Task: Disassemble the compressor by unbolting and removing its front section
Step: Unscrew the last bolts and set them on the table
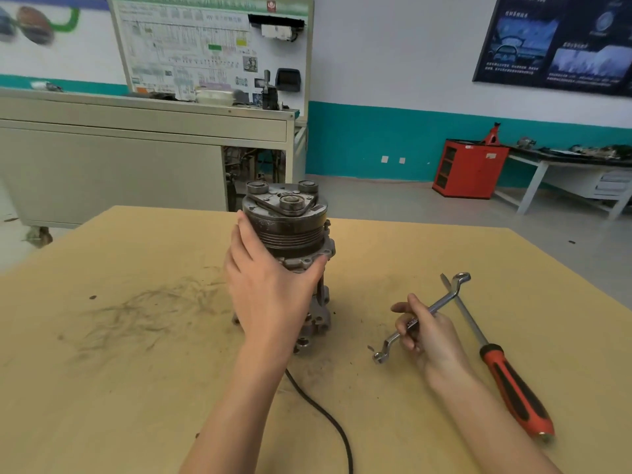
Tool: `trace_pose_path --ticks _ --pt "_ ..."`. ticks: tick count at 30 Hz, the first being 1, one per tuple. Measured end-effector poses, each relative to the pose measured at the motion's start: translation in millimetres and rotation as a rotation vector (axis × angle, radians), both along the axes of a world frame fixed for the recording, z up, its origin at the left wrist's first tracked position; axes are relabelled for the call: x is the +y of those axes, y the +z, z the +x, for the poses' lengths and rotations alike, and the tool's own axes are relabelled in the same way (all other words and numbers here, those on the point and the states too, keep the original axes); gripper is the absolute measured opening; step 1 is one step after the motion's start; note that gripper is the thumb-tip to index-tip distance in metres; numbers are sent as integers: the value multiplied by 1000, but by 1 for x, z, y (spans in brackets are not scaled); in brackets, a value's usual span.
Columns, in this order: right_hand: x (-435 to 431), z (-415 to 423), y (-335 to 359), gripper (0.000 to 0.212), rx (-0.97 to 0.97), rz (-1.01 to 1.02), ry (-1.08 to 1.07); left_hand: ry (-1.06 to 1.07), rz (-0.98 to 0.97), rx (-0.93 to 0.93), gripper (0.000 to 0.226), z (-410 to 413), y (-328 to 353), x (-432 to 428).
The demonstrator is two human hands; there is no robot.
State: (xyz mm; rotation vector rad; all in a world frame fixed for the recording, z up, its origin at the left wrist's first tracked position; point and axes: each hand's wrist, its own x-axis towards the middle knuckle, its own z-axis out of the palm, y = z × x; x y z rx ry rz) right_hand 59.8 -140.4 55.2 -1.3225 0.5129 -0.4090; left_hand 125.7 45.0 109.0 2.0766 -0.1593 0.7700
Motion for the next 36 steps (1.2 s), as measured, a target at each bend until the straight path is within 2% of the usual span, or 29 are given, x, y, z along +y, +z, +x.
trace_pose_path --ticks 5,10,15,20,24,27,30,36 --pt "-3 -9 6 36 36 -48 18 -86 -55 8 125 4 -3 10" --pt "-3 -10 7 37 57 -100 47 -425 -180 84 137 28 -5 51" --pt "-2 -12 6 38 48 -115 86 -695 -215 252 135 56 -3 85" --pt "-4 -9 4 25 -9 -45 50 -597 -174 344 142 51 10 91" --pt "-4 -6 3 18 -70 65 37 -518 -13 226 138 37 11 64" --pt "-2 -5 3 18 -75 75 52 -486 -67 204 140 37 7 64" --pt "3 -7 4 19 -71 51 84 -521 -99 212 133 44 6 72" --pt "10 -12 6 22 -142 -34 186 -730 -152 270 122 67 6 83"
